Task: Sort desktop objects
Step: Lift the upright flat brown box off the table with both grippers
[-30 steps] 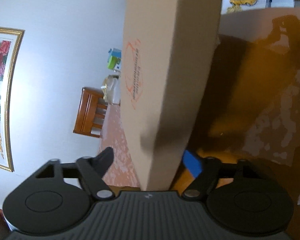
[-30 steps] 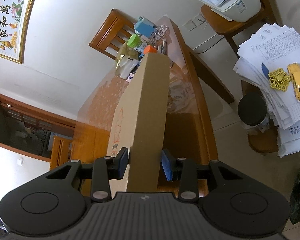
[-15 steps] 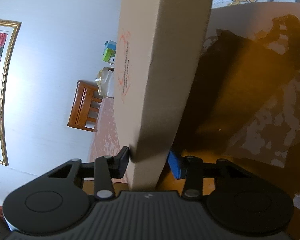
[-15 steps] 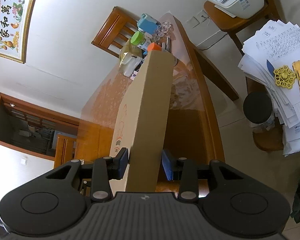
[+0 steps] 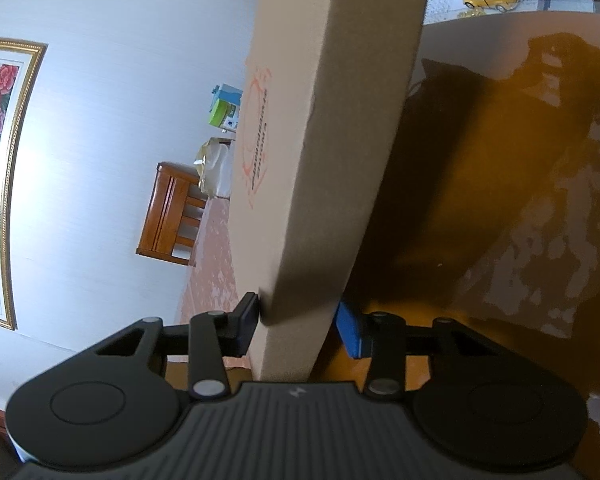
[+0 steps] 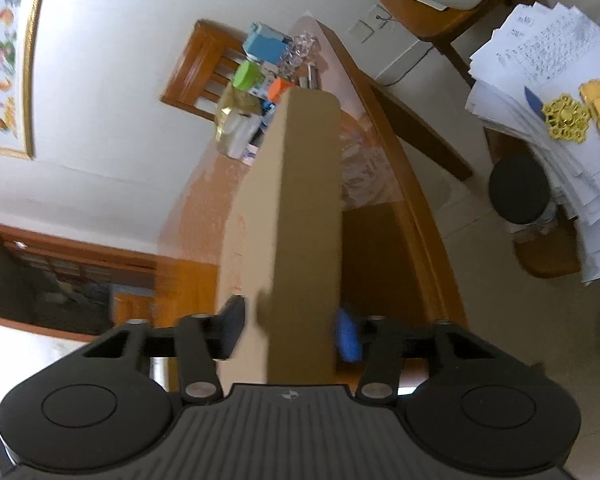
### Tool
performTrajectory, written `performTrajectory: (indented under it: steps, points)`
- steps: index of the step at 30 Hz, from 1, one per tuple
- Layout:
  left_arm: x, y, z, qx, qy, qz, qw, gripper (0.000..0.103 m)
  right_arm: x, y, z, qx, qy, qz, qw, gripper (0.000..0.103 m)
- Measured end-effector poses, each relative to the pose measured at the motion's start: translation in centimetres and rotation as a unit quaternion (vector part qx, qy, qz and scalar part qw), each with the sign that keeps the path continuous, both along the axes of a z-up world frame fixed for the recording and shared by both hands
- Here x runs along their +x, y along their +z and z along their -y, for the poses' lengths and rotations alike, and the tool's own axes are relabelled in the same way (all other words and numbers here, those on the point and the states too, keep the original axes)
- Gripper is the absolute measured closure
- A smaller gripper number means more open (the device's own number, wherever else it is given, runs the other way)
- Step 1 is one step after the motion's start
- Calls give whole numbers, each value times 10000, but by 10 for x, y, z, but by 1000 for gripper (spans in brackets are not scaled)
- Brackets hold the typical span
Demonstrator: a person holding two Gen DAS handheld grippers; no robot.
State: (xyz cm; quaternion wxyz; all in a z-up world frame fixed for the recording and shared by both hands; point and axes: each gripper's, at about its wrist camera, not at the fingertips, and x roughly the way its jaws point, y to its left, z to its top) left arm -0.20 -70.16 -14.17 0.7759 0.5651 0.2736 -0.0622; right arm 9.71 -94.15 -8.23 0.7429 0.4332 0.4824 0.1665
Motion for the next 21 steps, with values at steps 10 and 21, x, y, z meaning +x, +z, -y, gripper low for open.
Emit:
performTrajectory:
  steps: [10, 21]
  points:
    - [15, -17, -1, 233, 154, 93, 9996, 57, -3, 9, 2, -32, 133, -74, 9999, 56]
    - [14, -15, -2, 120, 149, 206, 9996, 59, -10, 13, 4, -91, 104, 49, 9999, 57]
